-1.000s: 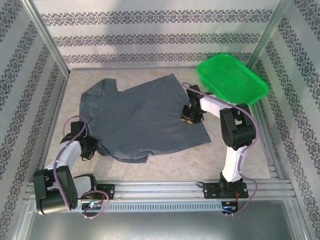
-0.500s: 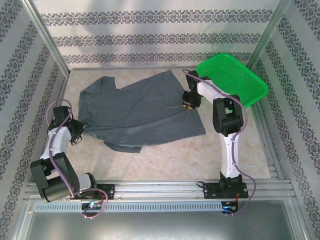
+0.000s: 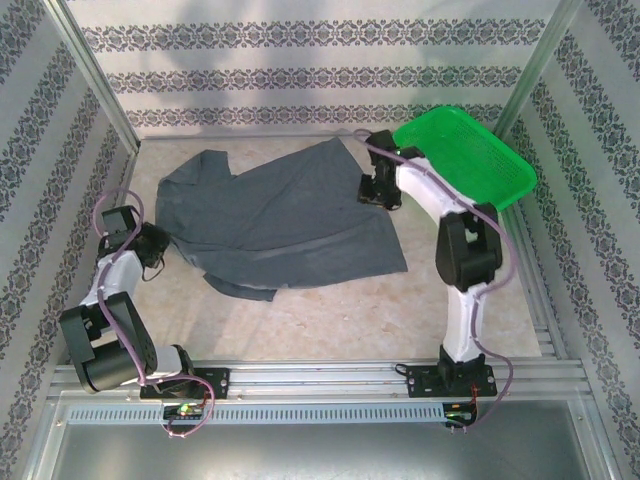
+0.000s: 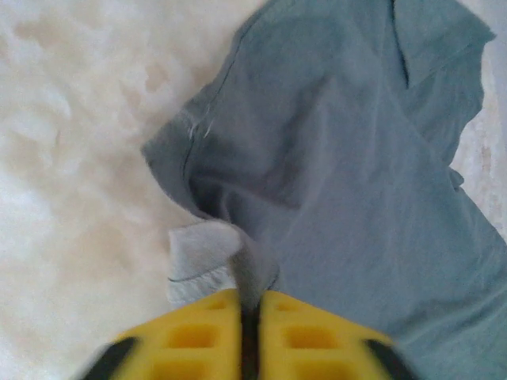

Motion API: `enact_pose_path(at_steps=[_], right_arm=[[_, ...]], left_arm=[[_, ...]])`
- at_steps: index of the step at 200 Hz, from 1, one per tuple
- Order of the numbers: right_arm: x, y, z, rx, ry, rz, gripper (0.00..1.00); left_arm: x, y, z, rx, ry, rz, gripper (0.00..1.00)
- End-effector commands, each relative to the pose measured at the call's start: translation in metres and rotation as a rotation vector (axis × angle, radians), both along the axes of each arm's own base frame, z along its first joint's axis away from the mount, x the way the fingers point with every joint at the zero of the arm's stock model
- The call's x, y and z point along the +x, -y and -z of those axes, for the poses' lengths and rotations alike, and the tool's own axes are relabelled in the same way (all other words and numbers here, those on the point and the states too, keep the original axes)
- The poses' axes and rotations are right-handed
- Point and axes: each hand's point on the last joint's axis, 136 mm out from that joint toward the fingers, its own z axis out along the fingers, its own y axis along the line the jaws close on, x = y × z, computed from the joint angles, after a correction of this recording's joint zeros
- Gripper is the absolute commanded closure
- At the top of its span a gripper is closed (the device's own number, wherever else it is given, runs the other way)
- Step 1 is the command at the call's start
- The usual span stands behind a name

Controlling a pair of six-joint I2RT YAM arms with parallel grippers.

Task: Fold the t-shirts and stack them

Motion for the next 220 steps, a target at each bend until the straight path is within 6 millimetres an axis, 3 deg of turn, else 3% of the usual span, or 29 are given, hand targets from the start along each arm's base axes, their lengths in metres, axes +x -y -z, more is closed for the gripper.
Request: enact_pose_path(at_steps=[1,14,35,50,77,104,129,156,220], right_arm=[[-0.058,-0.054,-0.014,0.057,0.039,-0.184,0.58],[-0.088,-0.083,-0.007,0.125,0.022,-0.269,0.57],[-0.117,-0.109,0.009,0.174,-0.054,-0.336,0.58],[-0.117,-0.113,0.015,0.174,-0.07,-0.343,0.58],[-0.101,-0.103,0.018,0.189,-0.089,-0.296,0.6],[-0.093,-0.095,0.013,0.196,-0.088,-0.282,0.6],[-0.095,-0.096,0.007,0.209,-0.081,-0.294,0.6],[-0.101,-0.102,-0.002,0.28,-0.068,-0.308,0.59],[-0.114,-0.097,-0.011,0.319,-0.069,-0.304,0.59]], left_arm=[[0.003,0.008,0.007,-0.041,0.0,0.035,0.4],[0.0,0.015,0.002,-0.021,-0.012,0.059,0.34],[-0.026,0.025,-0.011,0.077,-0.087,0.068,0.38],[-0.062,0.04,-0.004,0.084,-0.19,0.032,0.5],[-0.119,0.081,0.018,0.063,-0.29,0.037,0.68],[-0.156,0.106,0.035,-0.025,-0.328,0.042,0.7],[-0.149,0.125,0.041,-0.079,-0.284,0.095,0.67],[-0.123,0.131,0.048,-0.075,-0.261,0.135,0.59],[-0.082,0.138,0.063,-0.045,-0.279,0.194,0.62]])
